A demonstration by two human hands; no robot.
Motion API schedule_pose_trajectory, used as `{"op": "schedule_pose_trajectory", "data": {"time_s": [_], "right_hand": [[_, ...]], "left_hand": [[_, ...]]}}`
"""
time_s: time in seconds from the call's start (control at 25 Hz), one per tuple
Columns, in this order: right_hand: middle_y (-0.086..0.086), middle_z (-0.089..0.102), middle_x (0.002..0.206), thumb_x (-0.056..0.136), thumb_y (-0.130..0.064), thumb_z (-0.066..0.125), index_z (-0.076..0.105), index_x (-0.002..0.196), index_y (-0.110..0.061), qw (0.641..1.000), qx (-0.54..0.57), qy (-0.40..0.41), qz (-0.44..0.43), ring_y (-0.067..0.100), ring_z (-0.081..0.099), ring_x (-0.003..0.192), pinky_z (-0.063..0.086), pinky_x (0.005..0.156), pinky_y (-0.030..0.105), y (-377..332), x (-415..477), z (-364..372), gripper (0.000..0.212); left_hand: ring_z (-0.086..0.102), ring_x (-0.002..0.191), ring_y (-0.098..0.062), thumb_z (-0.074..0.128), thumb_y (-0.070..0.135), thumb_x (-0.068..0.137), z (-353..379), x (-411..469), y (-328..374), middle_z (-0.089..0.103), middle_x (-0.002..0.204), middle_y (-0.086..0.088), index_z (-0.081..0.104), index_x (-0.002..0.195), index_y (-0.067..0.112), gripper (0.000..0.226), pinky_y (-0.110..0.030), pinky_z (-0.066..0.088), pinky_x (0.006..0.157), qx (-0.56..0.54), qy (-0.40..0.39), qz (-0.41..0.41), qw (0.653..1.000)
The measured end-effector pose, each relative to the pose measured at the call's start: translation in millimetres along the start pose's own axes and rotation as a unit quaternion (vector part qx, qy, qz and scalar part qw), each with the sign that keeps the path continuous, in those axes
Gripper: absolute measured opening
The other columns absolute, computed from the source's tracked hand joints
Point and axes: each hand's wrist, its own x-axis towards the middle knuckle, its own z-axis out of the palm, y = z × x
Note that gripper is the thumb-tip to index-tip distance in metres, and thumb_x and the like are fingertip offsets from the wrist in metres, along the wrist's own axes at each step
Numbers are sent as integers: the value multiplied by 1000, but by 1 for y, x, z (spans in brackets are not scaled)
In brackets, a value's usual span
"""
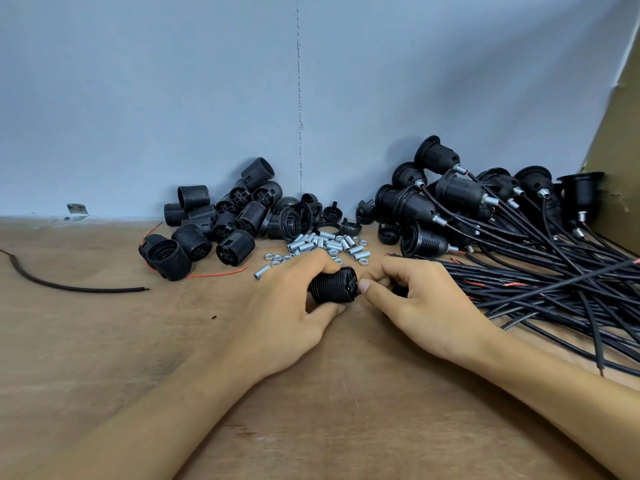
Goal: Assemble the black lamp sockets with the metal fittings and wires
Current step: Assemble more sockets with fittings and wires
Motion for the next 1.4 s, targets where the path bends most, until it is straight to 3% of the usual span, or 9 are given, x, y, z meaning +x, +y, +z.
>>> {"op": "schedule_pose_trajectory", "data": {"time_s": [0.08,0.16,0.32,0.52,0.76,1.08,1.28,1.4], "right_hand": [[-9,65,79,88,-23,72,66,89,-27,1000,4,11,-23,9,59,69,42,62,14,0,-1,-3,8],[-11,63,88,86,-17,75,65,96,-27,996,-33,5,-79,13,61,75,41,63,10,1,-2,-6,17],[-6,63,92,88,-11,74,72,95,-17,985,-78,5,-152,11,61,79,47,75,20,3,-1,-4,9],[-16,61,79,91,-13,70,65,86,-25,996,9,21,-85,10,62,74,44,69,13,0,-2,-2,14],[-16,62,77,90,-17,72,66,87,-26,997,14,38,-62,12,64,72,41,66,11,-1,-3,1,12],[-12,59,83,90,-16,71,65,85,-25,994,-33,37,-98,13,60,75,39,66,10,-1,-4,0,12],[-8,58,88,91,-12,69,67,90,-16,985,-77,28,-149,10,59,76,45,72,17,-1,-5,-3,5],[-4,58,92,93,-10,67,67,93,-13,980,-109,26,-165,10,56,77,48,74,27,-1,-5,-4,3]], "left_hand": [[67,98,-8,74,33,73,0,2,-1,71,99,16,60,104,35,34,-41,55,90,-51,-20,-45,997],[69,100,-9,72,33,73,-2,2,-2,74,99,16,57,107,42,38,-42,55,95,-76,-39,-74,994],[70,101,0,75,18,79,-5,2,-5,74,103,20,57,106,43,41,-31,55,98,-134,-63,-97,984],[71,101,-3,77,-2,83,-4,3,-5,72,110,13,59,108,30,44,-28,55,98,-182,-72,-116,974],[73,96,-2,78,4,81,-4,2,-4,76,102,18,57,100,37,44,-23,55,95,-164,-68,-104,978],[73,96,-2,83,7,76,-3,1,-6,77,96,16,58,96,38,44,-29,54,97,-146,-53,-92,984],[71,99,-3,82,23,70,-3,2,-4,76,100,15,62,96,39,37,-29,56,95,-138,-37,-81,986],[71,100,-4,86,18,72,-4,2,-5,76,103,14,64,98,38,40,-31,57,96,-136,-38,-80,987]]}}
